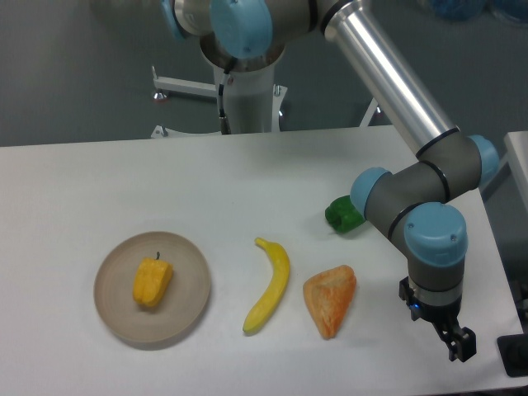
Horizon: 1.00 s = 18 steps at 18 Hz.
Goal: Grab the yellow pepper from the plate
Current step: 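Move the gripper across the table to above the yellow pepper on the plate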
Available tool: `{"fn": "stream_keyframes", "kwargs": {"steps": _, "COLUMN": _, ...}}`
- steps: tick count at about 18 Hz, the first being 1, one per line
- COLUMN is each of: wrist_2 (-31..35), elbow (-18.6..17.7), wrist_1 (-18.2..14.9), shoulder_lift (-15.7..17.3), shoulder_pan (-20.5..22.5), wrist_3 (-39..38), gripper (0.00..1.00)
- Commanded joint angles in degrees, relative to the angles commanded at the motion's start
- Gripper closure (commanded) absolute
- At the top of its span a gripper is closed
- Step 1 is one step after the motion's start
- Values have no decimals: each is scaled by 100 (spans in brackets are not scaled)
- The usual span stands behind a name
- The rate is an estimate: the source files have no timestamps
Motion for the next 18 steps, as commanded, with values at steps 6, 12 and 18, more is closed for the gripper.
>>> {"fn": "stream_keyframes", "kwargs": {"steps": 6, "wrist_2": 26, "elbow": -315, "wrist_1": -26, "shoulder_lift": 333, "shoulder_pan": -96, "wrist_3": -131, "gripper": 0}}
{"fn": "stream_keyframes", "kwargs": {"steps": 12, "wrist_2": -105, "elbow": -1544, "wrist_1": -394, "shoulder_lift": 1535, "shoulder_pan": -289, "wrist_3": -929, "gripper": 0}}
{"fn": "stream_keyframes", "kwargs": {"steps": 18, "wrist_2": -167, "elbow": -2600, "wrist_1": -659, "shoulder_lift": 2539, "shoulder_pan": -957, "wrist_3": -2546, "gripper": 0}}
